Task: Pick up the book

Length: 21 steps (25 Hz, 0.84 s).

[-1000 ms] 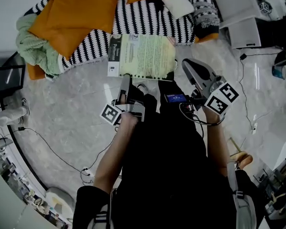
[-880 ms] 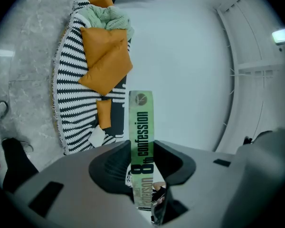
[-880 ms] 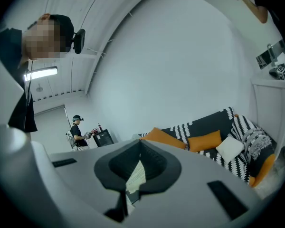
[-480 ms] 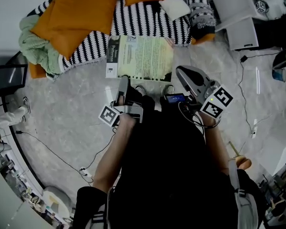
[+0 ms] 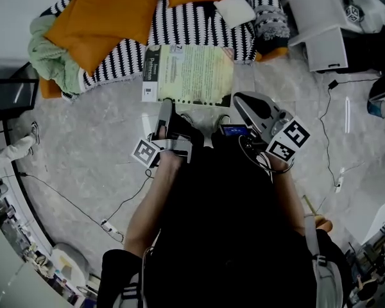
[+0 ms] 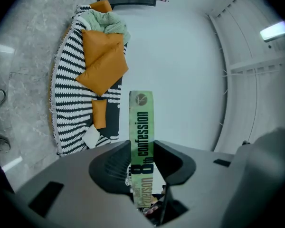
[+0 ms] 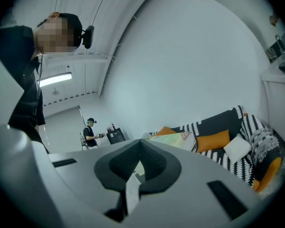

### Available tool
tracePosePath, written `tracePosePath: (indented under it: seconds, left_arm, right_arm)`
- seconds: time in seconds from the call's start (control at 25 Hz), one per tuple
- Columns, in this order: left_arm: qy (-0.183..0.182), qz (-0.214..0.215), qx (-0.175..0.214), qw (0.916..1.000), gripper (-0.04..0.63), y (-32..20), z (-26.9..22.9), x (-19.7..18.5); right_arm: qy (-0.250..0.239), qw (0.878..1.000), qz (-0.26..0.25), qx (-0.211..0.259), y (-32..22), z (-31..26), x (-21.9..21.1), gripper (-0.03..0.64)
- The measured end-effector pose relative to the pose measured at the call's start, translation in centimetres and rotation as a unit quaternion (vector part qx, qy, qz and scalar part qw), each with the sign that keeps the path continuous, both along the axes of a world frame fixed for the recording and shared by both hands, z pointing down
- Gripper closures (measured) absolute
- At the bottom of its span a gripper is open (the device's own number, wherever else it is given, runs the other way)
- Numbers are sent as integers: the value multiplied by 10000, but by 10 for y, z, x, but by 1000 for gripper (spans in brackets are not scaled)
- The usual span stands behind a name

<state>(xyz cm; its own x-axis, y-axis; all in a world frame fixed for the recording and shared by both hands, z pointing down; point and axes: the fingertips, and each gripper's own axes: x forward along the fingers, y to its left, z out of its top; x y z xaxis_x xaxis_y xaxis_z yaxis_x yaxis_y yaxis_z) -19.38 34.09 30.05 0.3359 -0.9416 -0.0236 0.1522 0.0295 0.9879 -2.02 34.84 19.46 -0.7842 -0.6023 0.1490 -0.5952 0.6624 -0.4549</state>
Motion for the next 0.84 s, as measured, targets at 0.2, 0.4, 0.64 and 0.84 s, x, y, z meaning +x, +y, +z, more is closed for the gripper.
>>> tracePosePath:
  seconds: [0.2, 0.4, 0.64, 0.84]
  left_arm:
    - [-66, 24, 106, 9999, 438, 6, 14, 15]
    - [-58, -41, 139, 9999, 437, 10, 13, 36]
    - [-33, -52, 116, 9999, 437, 10, 14, 33]
    - [-19, -66, 61, 10000, 437, 6, 12, 22]
  right_arm:
    - [-73, 9999, -18, 82, 8, 16, 17, 600]
    - [-76, 9999, 10, 152, 10, 14, 44, 600]
    - [-94, 9997, 114, 192, 7, 12, 47, 600]
    - [-57, 9998, 132, 116, -1, 8, 38, 600]
